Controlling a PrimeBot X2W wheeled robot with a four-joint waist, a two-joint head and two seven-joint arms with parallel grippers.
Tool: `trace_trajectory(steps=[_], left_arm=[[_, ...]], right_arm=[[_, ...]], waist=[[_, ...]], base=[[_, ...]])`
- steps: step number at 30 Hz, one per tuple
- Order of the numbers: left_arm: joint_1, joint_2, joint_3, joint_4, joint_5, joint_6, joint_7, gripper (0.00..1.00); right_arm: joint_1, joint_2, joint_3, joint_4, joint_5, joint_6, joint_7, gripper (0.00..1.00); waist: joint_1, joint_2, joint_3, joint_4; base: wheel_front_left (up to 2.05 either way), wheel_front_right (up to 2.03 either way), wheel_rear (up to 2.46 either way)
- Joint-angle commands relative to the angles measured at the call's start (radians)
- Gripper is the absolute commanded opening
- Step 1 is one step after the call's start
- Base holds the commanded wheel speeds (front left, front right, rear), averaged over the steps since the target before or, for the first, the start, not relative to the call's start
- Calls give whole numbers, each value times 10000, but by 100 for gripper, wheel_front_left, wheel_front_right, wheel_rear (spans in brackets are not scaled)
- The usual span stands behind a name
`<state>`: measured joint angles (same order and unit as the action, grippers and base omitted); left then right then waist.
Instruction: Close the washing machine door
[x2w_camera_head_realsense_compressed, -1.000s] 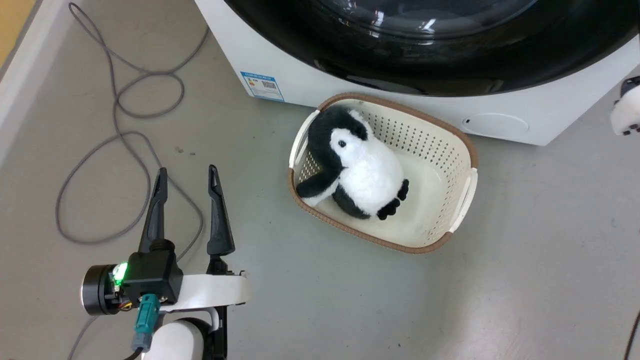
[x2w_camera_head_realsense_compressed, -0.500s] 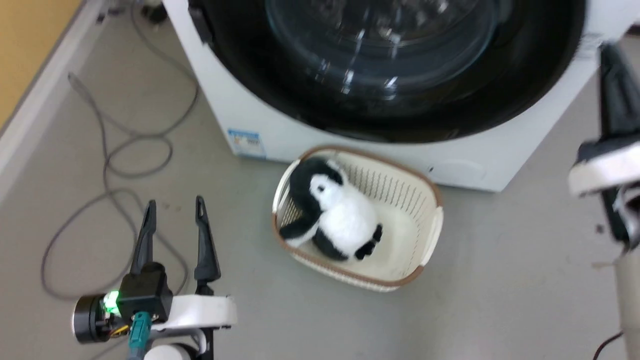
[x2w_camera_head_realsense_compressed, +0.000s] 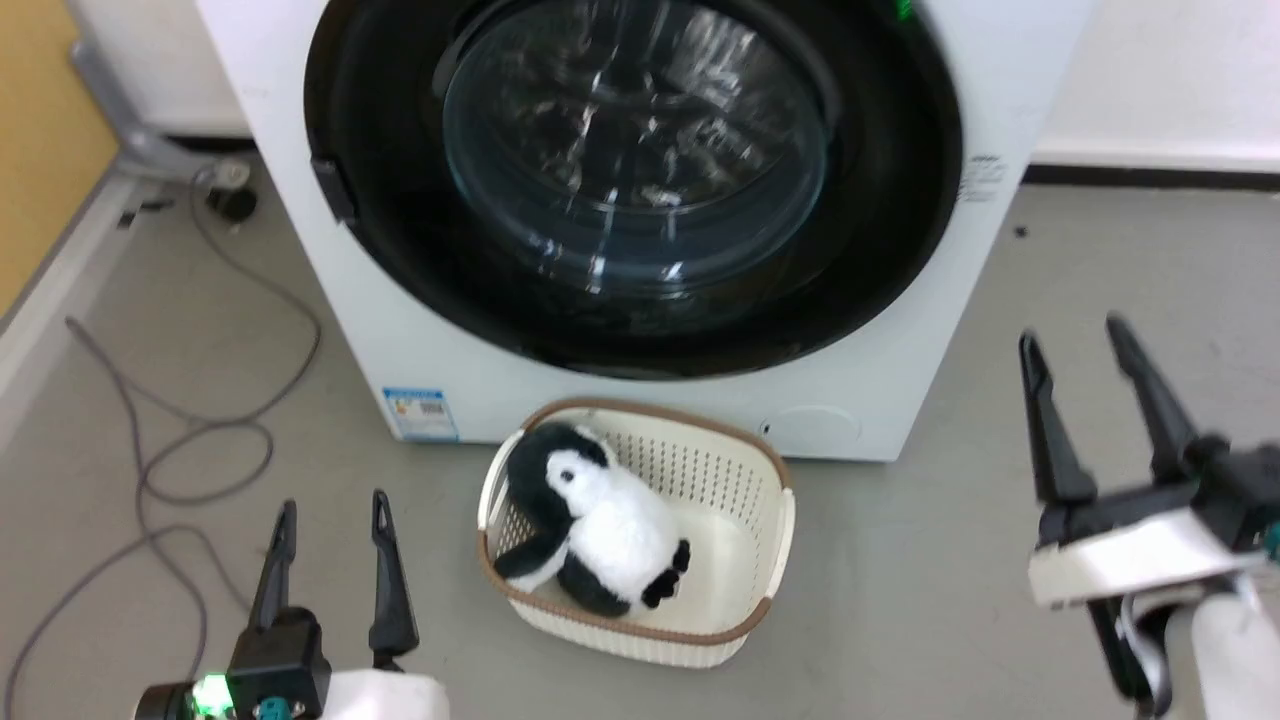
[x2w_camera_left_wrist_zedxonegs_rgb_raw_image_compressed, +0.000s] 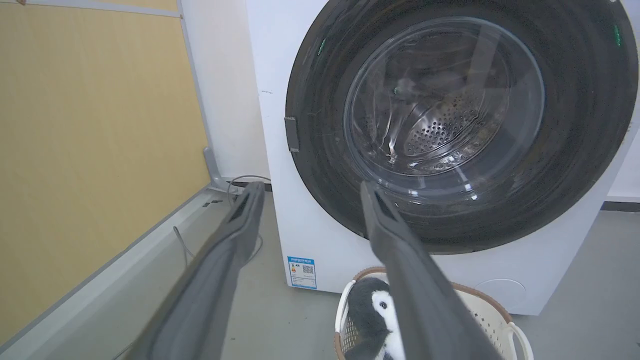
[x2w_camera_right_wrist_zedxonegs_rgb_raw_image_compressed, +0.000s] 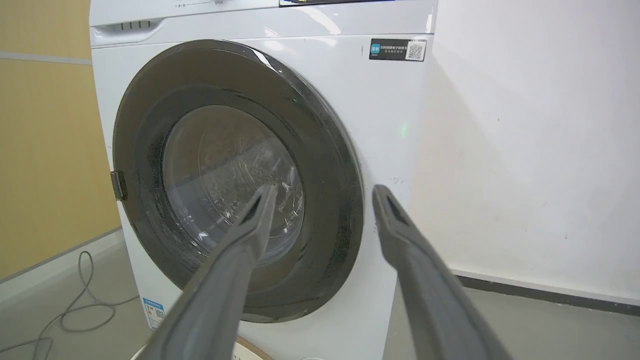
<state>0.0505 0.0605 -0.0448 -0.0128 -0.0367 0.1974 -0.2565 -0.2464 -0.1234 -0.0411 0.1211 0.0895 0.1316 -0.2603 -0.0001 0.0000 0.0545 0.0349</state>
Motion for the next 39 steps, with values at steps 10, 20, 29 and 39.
trace_trajectory(steps=[10, 20, 29, 39], left_arm=[[613, 29, 69, -6, -2, -238, -53, 100], [512, -26, 33, 2, -114, -450, 52, 0], [445, -31, 60, 10, -83, -549, 216, 0], [363, -37, 93, 21, -43, -673, 420, 0]], right_arm=[[1806, 599, -120, 3, 260, -9, -15, 100], [1992, 604, -40, -18, 140, 0, 49, 0], [2023, 613, -10, -96, 73, -1, 215, 0], [2062, 623, 26, -193, -12, -2, 423, 0]], waist=[[1, 0, -467, -347], [1, 0, -484, -364], [1, 0, -488, -363], [1, 0, -493, -362]], base=[[0, 0, 0], [0, 0, 0], [0, 0, 0], [0, 0, 0]])
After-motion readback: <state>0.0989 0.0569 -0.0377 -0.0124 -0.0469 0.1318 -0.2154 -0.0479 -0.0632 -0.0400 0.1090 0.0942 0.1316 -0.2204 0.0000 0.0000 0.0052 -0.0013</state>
